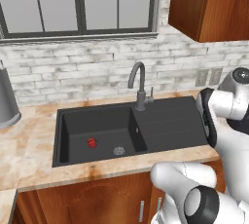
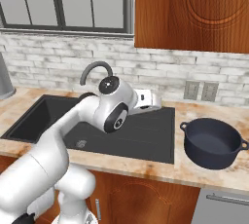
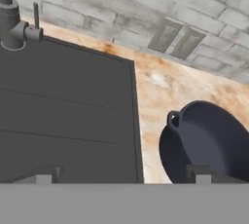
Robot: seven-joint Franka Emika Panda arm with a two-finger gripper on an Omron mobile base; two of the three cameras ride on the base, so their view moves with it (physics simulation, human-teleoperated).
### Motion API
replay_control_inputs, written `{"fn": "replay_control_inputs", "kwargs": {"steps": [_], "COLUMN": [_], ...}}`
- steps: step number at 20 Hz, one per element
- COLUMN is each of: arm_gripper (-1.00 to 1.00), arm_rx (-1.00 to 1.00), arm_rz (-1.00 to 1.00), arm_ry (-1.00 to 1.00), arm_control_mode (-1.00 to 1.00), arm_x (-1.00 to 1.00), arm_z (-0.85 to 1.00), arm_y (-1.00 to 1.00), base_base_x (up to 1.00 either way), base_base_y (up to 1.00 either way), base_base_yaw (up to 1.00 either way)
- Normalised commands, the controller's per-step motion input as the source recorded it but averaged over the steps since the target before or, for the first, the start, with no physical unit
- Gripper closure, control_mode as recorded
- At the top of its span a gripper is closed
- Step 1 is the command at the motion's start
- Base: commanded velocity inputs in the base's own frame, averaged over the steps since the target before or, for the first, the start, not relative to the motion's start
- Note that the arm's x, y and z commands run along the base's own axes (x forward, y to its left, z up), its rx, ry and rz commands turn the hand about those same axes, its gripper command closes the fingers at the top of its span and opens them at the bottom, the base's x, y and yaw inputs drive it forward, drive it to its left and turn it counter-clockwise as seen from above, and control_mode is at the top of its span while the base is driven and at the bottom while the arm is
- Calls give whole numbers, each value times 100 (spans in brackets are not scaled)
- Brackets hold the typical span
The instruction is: Dump the bell pepper from the pot into the sink. Then turn on the water and wash the bell pepper. Then turn off the water and put the bell pepper back in the pot.
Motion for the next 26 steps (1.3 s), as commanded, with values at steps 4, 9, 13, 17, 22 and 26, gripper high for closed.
{"fn": "replay_control_inputs", "kwargs": {"steps": [4, 9, 13, 17, 22, 26], "arm_gripper": [-100, -100, -100, -100, -100, -100], "arm_rx": [30, 28, 23, 17, 14, 9], "arm_rz": [2, 3, 4, 6, 9, 12], "arm_ry": [-5, -9, -4, 0, 1, 1], "arm_control_mode": [-100, -100, -100, -100, -100, -100], "arm_x": [-11, 0, 16, 30, 30, 28], "arm_z": [20, 5, 0, 0, 0, 0], "arm_y": [40, 29, 31, 39, 38, 32], "base_base_x": [0, 0, 0, 0, 0, 0], "base_base_y": [0, 0, 0, 0, 0, 0], "base_base_yaw": [0, 0, 0, 0, 0, 0]}}
